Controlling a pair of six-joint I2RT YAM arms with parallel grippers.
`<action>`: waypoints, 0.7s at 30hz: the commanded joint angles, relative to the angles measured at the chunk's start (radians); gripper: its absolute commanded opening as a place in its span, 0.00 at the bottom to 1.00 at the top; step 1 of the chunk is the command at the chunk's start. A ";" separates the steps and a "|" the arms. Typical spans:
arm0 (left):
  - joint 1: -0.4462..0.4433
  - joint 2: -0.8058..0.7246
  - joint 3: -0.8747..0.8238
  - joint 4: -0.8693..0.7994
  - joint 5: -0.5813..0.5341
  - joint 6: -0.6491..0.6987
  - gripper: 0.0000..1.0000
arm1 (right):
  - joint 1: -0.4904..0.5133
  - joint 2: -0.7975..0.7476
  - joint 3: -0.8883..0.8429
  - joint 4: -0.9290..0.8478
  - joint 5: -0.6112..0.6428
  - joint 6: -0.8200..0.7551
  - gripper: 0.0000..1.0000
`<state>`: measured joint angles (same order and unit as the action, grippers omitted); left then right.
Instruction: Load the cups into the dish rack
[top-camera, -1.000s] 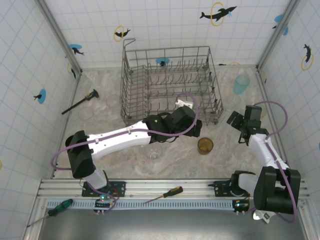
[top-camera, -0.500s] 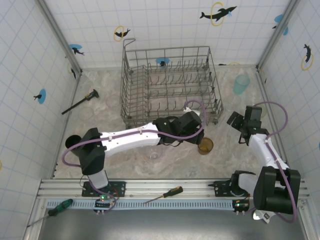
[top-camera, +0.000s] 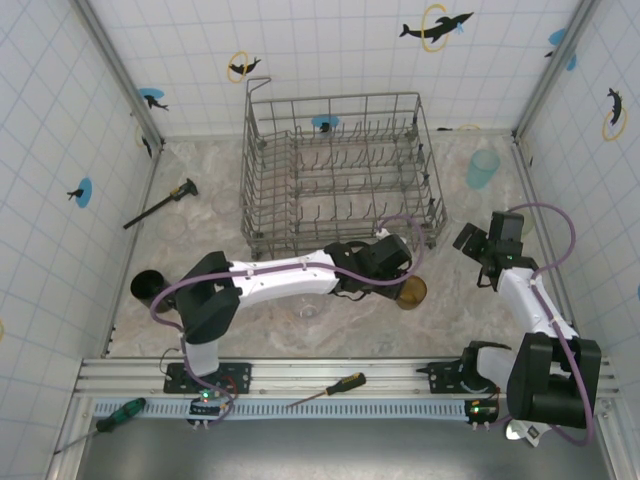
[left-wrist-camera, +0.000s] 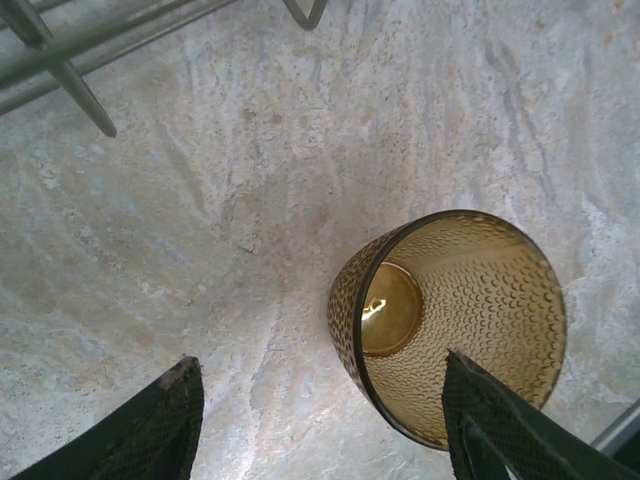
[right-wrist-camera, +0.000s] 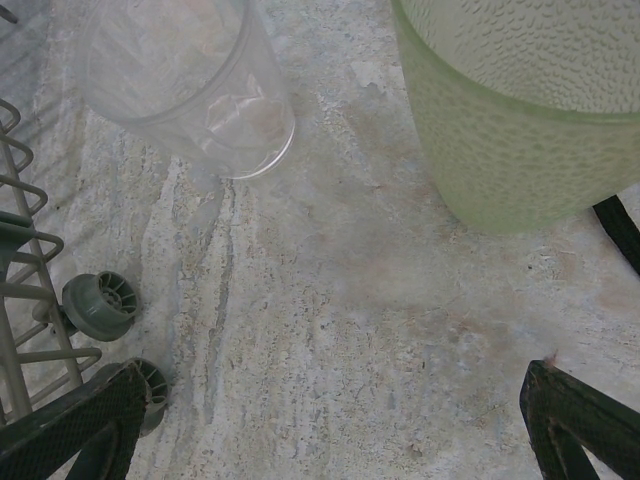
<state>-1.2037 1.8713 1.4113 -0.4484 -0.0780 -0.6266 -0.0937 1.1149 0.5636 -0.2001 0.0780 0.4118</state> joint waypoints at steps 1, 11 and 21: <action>-0.005 0.041 0.042 -0.020 0.006 0.023 0.63 | -0.008 -0.006 0.002 0.001 -0.006 0.004 1.00; -0.005 0.111 0.115 -0.020 0.000 0.018 0.58 | -0.010 -0.023 -0.017 0.011 -0.010 0.004 1.00; -0.005 0.194 0.221 -0.079 0.005 0.022 0.30 | -0.014 -0.024 -0.017 0.015 -0.023 0.003 1.00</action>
<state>-1.2037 2.0380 1.5913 -0.4747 -0.0784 -0.6270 -0.0998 1.1114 0.5636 -0.1989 0.0666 0.4110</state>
